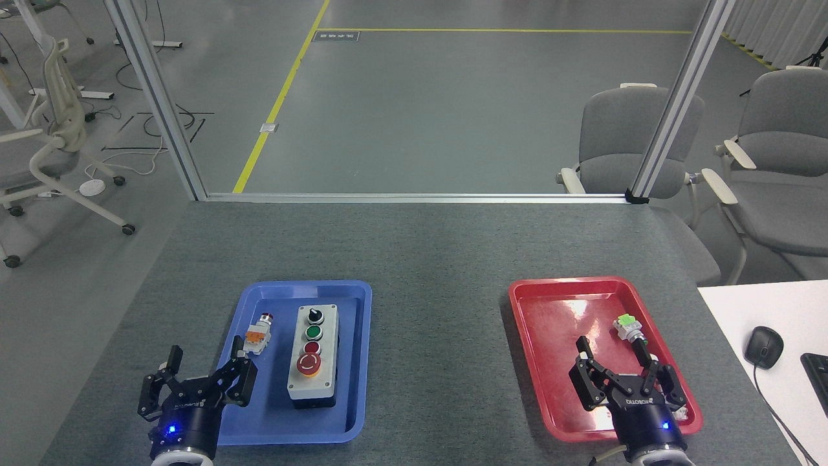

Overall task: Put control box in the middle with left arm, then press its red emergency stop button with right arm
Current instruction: 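Move the left gripper over the grey control box in the blue tray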

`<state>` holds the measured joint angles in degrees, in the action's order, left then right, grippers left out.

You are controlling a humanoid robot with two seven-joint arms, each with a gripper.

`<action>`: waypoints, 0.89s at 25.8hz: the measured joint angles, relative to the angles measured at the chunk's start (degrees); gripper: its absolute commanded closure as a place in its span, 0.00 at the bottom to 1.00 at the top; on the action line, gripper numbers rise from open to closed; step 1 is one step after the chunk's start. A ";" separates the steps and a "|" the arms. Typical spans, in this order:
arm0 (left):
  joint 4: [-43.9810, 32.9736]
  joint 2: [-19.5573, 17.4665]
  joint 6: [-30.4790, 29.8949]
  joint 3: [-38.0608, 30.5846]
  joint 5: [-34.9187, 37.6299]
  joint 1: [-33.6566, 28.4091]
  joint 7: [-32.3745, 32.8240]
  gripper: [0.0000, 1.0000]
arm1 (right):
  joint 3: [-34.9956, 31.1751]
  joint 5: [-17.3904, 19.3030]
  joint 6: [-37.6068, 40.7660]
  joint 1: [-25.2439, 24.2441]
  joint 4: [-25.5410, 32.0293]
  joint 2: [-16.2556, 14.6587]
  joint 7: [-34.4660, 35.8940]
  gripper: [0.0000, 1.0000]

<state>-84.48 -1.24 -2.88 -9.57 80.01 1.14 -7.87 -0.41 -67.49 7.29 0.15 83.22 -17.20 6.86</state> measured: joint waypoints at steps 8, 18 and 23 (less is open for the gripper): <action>-0.80 0.15 0.39 -0.12 -0.11 -0.76 -2.79 0.01 | -0.03 -0.69 0.01 -0.81 0.01 -0.28 -0.08 0.02; -5.45 0.48 0.25 2.58 0.50 -6.25 -3.03 0.02 | 0.14 -4.23 0.06 -0.29 -0.27 0.40 -0.42 0.02; -4.80 0.80 7.63 9.87 2.79 -6.68 -2.78 0.02 | 0.22 -4.80 0.26 -0.30 -0.59 0.74 -0.09 0.02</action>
<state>-89.28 -0.44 4.76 0.30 82.80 -5.55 -10.65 -0.19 -72.29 7.56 -0.15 82.62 -16.46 6.77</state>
